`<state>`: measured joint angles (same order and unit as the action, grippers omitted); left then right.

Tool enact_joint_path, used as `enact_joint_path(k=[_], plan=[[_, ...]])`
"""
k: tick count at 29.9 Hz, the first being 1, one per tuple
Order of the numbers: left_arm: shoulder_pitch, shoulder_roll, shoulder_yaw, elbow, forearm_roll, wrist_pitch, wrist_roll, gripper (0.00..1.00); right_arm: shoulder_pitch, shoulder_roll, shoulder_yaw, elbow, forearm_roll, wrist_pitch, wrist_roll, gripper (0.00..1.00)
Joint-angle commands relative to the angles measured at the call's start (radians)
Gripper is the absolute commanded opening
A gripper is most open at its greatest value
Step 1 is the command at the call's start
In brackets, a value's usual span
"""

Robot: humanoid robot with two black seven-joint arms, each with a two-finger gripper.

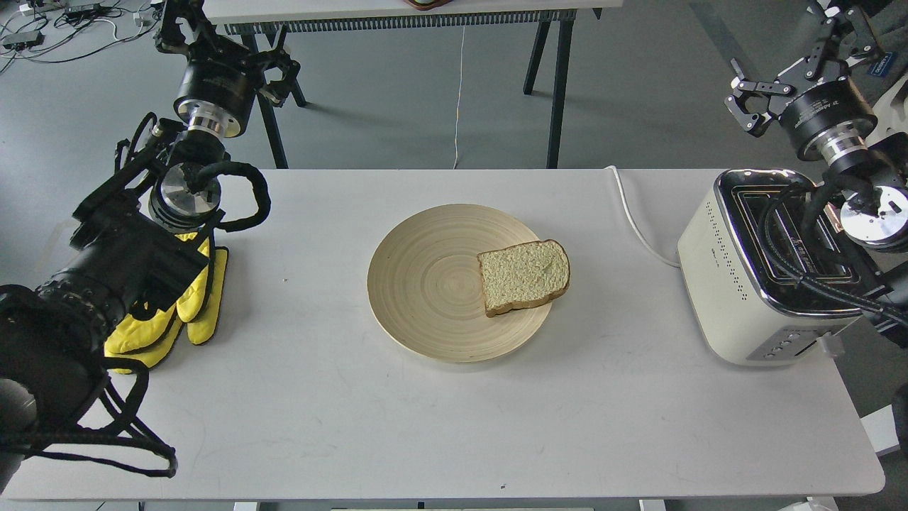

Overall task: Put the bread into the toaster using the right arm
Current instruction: 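Raise the right gripper up and away from the toaster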

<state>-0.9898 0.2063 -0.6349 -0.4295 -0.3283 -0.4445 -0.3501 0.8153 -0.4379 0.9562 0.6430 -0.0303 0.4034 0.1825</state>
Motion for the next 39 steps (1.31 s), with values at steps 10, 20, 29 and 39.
enact_joint_path(k=[10,20,29,39], plan=[[0.003,0.004,0.004,0.000,0.000,0.000,-0.006,1.00,0.016,0.010,-0.025,0.004,-0.002,-0.014,-0.005,0.99],[0.002,0.004,0.004,0.002,0.000,0.000,-0.001,1.00,0.117,-0.007,-0.201,0.041,-0.137,-0.020,-0.003,0.99],[0.003,0.002,0.004,0.000,0.000,-0.003,-0.001,1.00,0.105,-0.120,-0.290,0.262,-0.328,-0.121,-0.002,0.99],[0.002,-0.001,0.004,0.000,0.000,-0.003,-0.004,1.00,0.078,-0.190,-0.539,0.451,-0.663,-0.359,0.000,0.98]])
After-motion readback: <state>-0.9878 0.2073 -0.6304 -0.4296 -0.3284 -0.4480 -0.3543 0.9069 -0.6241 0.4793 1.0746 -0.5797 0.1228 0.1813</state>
